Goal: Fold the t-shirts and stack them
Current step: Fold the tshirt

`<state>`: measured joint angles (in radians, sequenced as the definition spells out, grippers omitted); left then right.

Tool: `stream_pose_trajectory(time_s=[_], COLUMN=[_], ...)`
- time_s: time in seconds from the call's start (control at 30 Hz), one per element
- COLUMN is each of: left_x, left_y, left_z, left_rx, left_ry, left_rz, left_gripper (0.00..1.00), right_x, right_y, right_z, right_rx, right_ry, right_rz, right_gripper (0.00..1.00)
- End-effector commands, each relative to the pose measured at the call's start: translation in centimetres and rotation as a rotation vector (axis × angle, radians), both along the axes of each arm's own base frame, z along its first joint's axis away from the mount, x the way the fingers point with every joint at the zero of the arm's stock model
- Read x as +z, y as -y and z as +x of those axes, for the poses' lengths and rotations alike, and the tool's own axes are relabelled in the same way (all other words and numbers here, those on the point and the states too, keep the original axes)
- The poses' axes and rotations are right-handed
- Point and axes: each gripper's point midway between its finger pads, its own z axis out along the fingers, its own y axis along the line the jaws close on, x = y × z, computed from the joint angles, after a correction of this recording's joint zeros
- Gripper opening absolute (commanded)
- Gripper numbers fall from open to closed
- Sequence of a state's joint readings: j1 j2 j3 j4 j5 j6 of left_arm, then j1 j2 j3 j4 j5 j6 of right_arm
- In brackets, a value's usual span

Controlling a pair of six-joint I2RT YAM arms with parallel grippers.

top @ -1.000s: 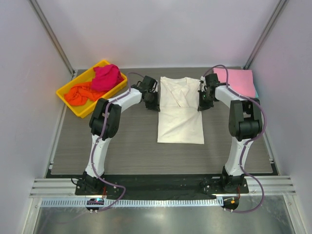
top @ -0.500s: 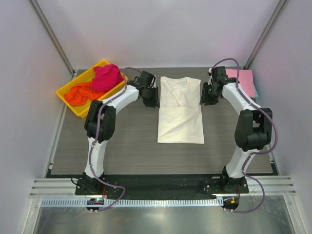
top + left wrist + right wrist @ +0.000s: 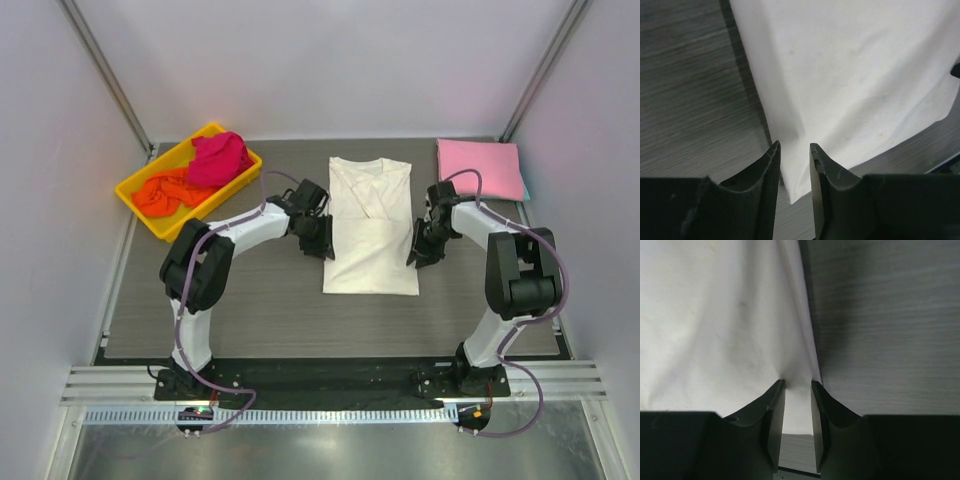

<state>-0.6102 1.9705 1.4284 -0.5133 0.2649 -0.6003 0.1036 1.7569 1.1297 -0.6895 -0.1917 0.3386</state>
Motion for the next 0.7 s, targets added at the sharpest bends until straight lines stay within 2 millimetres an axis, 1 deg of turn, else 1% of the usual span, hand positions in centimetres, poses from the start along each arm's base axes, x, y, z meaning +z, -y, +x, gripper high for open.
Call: stream_pose_trajectory(time_s=[0.0, 0.03, 0.07, 0.1, 0.17, 0.2, 0.23, 0.3, 0.33, 0.4, 0.43, 0.47, 0.5, 0.53, 0.57, 0.6, 0.63, 0.67], left_x=[-0.3, -0.5, -0.3, 0.2, 1.2, 2.4, 2.6, 3.5, 4.3, 4.0, 4.0, 4.7, 3.2, 3.4, 3.7, 2.3, 2.2, 1.9], left_y=[-0.1, -0.3, -0.4, -0.3, -0.3, -0.3, -1.0, -1.5, -1.7, -2.0, -1.8, -1.7, -2.2, -1.6, -1.3, -1.7, -1.2, -1.2], left_z=[0.3, 0.0, 0.0, -0.1, -0.6, -0.7, -0.9, -1.2, -1.7, -3.3, -3.6, -4.1, -5.6, -5.4, -6.0, -7.2, -7.1, -7.3], left_rx=[0.038, 0.037, 0.039, 0.030, 0.014, 0.002, 0.011, 0.007, 0.006, 0.001, 0.017, 0.020, 0.028, 0.041, 0.068, 0.078, 0.086, 0.115], left_ry=[0.014, 0.006, 0.007, 0.013, 0.020, 0.045, 0.049, 0.069, 0.079, 0.054, 0.050, 0.054, 0.013, 0.034, 0.012, -0.022, -0.010, -0.028], left_rz=[0.003, 0.015, 0.017, 0.008, 0.000, -0.004, 0.027, 0.046, 0.041, 0.040, 0.024, -0.008, 0.000, -0.043, -0.087, -0.088, -0.126, -0.141], left_gripper=[0.31, 0.31, 0.31, 0.31, 0.34, 0.35, 0.36, 0.37, 0.37, 0.37, 0.38, 0.38, 0.38, 0.39, 0.40, 0.40, 0.40, 0.40], right_x=[2.1, 1.9, 2.3, 2.4, 2.3, 1.8, 1.8, 2.2, 1.7, 1.8, 1.3, 1.3, 1.1, 0.8, 0.6, 0.5, 0.1, -0.1], right_y=[0.0, 0.1, 0.1, 0.2, 0.5, 1.1, 1.1, 0.9, 1.0, 1.0, 1.2, 1.3, 1.2, 0.8, 0.6, 0.2, 0.1, 0.1], right_z=[-0.9, -1.6, -2.0, -2.4, -3.9, -4.9, -5.4, -6.2, -7.1, -7.5, -8.1, -8.2, -8.0, -8.3, -8.3, -8.0, -8.3, -8.5], right_rx=[-0.041, -0.063, -0.075, -0.085, -0.112, -0.129, -0.140, -0.168, -0.178, -0.213, -0.222, -0.236, -0.239, -0.236, -0.236, -0.239, -0.240, -0.239], right_ry=[0.057, 0.041, 0.049, 0.048, 0.038, 0.015, 0.012, 0.015, -0.002, 0.010, 0.002, 0.007, 0.018, 0.009, 0.011, 0.022, 0.013, 0.008], right_rz=[0.000, 0.003, 0.001, 0.001, -0.014, -0.040, -0.040, -0.021, -0.020, -0.011, -0.024, -0.022, -0.017, 0.003, 0.019, 0.041, 0.050, 0.051], right_gripper=[0.34, 0.36, 0.37, 0.39, 0.40, 0.41, 0.41, 0.42, 0.43, 0.43, 0.44, 0.44, 0.44, 0.44, 0.44, 0.44, 0.44, 0.44])
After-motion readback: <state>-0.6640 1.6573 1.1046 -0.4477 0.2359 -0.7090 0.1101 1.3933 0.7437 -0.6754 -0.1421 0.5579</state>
